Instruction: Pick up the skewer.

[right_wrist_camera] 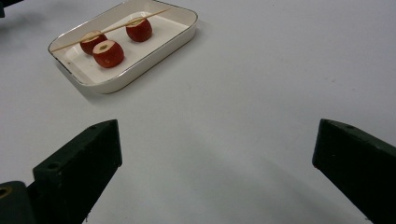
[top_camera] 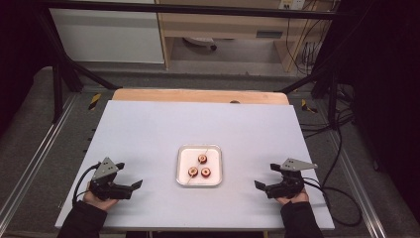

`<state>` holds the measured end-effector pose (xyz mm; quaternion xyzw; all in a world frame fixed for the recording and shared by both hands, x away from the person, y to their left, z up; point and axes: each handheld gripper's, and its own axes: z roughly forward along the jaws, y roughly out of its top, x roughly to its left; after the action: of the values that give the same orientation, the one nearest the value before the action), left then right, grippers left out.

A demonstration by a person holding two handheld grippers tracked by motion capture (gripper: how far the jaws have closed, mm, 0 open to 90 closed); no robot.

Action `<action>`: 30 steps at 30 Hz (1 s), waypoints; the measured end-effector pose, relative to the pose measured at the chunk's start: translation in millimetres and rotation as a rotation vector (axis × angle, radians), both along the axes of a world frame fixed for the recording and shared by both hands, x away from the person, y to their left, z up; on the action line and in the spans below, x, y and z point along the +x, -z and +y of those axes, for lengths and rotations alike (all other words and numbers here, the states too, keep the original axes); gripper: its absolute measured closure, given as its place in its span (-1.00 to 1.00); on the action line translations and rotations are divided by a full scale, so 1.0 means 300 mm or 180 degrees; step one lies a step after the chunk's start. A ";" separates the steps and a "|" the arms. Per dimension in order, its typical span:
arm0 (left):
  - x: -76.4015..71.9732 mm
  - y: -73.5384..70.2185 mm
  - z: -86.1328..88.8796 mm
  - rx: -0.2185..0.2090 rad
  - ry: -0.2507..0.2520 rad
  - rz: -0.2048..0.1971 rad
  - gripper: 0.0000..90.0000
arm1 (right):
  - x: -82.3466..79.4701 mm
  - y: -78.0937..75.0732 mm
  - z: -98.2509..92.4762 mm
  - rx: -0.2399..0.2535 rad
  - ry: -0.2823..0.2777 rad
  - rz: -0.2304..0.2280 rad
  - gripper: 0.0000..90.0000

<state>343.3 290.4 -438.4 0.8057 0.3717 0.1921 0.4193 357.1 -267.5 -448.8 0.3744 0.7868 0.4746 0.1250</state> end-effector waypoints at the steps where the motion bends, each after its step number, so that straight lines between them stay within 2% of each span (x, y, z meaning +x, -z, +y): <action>1: 0.000 -0.001 -0.001 0.0005 -0.0007 0.0002 -0.87 | 0.000 0.000 0.000 -0.0004 -0.0003 -0.0001 -0.96; 12: 0.012 -0.036 -0.034 -0.0032 -0.0022 0.0029 -0.86 | 0.002 -0.001 0.002 0.0014 0.0017 0.0024 -0.96; 18: 0.015 -0.057 -0.071 -0.0085 -0.0095 0.0060 -0.85 | 0.002 -0.001 0.005 -0.0012 0.0020 0.0023 -0.96; 25: 0.027 -0.081 -0.171 0.0133 -0.0101 0.0090 -0.81 | 0.004 -0.003 0.004 -0.0020 0.0021 0.0022 -0.96; 29: 0.038 -0.095 -0.259 0.0189 -0.0018 0.0092 -0.73 | 0.004 -0.004 0.003 -0.0022 0.0026 0.0024 -0.96; 30: 0.038 -0.095 -0.259 0.0189 -0.0018 0.0092 -0.71 | 0.004 -0.004 0.003 -0.0022 0.0026 0.0024 -0.96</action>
<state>354.6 212.6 -409.9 0.8194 0.3742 0.1927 0.3893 358.4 -266.5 -447.7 0.3790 0.7873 0.4700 0.1253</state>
